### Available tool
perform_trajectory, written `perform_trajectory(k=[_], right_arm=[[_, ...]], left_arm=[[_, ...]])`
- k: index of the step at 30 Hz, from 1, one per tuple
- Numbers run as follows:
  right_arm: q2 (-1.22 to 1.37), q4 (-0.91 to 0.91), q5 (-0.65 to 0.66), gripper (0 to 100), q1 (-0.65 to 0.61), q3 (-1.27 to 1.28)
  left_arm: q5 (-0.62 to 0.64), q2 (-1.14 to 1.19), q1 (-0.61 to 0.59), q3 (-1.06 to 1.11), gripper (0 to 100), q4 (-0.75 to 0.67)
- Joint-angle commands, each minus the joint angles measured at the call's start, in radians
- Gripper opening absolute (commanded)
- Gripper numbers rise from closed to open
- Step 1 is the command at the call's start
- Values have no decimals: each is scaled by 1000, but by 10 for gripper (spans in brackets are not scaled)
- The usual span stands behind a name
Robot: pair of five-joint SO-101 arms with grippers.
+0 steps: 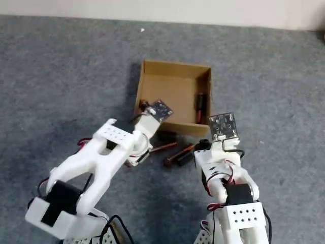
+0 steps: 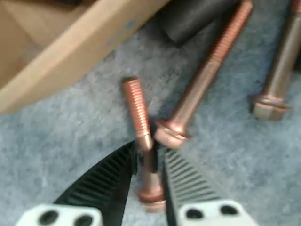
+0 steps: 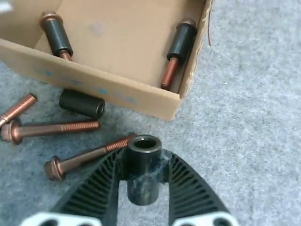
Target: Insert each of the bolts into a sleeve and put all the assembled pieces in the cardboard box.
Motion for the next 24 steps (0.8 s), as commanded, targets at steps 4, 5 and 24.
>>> perform_trajectory(k=[4, 5, 24], right_arm=[[-19, -28, -3, 5, 13, -7], [-19, -28, -3, 5, 13, -7], [-21, -28, -2, 5, 13, -7]], left_arm=[[-11, 24, 45, -67, 5, 26], [-11, 24, 44, -68, 5, 37], [655, -275, -113, -88, 5, 236]])
